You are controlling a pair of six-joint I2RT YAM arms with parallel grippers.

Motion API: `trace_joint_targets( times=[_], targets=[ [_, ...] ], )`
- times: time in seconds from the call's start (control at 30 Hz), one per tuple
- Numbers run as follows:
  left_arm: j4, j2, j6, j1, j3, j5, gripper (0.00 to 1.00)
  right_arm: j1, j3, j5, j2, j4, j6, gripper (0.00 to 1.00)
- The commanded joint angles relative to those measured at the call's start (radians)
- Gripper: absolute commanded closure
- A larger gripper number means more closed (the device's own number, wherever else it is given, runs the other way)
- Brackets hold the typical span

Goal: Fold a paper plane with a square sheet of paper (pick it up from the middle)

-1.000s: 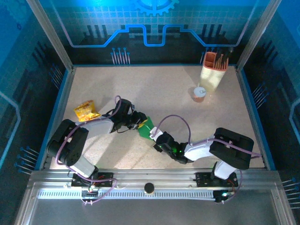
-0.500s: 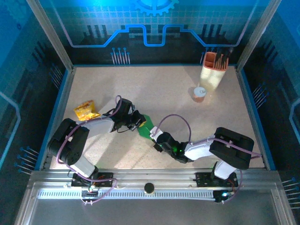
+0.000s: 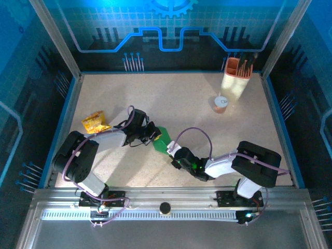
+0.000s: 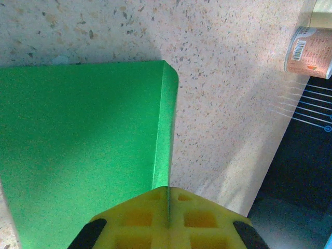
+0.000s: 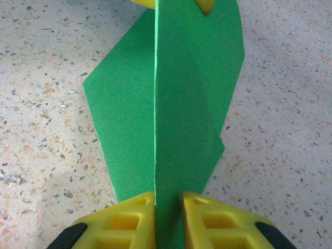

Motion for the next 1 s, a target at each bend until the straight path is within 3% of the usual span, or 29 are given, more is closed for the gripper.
trace_joint_targets(
  times=[0.0,0.43,0.97],
  targets=[
    [-0.032,0.003,0.02,-0.003,0.028,0.004,0.96,-0.009,-0.004,0.006,-0.011,0.042,0.008,0.79],
    [-0.031,0.009,0.019,-0.003,0.029,0.011,0.95,-0.011,0.004,0.001,-0.001,0.071,0.009,0.78],
    [-0.036,0.008,0.019,-0.003,0.035,0.01,0.94,-0.011,0.004,-0.004,0.0,0.057,0.027,0.91]
  ],
)
